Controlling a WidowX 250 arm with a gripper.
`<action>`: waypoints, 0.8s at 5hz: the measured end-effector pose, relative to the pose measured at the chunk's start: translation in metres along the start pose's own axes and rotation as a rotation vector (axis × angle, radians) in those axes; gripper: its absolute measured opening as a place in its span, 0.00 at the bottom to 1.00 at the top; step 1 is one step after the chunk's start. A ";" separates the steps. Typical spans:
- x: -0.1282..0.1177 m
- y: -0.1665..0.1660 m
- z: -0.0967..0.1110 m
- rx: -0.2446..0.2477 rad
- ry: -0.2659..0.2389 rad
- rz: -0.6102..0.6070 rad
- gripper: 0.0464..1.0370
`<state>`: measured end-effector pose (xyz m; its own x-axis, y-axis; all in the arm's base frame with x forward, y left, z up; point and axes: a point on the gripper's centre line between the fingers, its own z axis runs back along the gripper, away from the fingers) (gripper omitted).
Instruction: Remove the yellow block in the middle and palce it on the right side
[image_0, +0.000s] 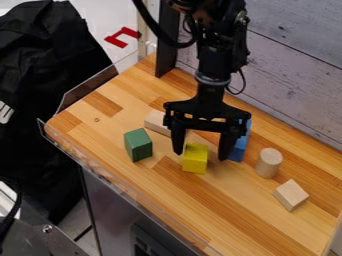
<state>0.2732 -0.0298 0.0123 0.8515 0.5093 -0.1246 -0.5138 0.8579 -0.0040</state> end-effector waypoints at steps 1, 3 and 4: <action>0.000 0.007 -0.009 0.024 0.038 0.012 0.92; -0.002 0.010 -0.017 0.037 0.067 0.014 0.55; -0.001 0.010 -0.017 0.036 0.066 0.014 0.54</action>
<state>0.2651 -0.0229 -0.0043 0.8350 0.5168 -0.1891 -0.5205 0.8532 0.0336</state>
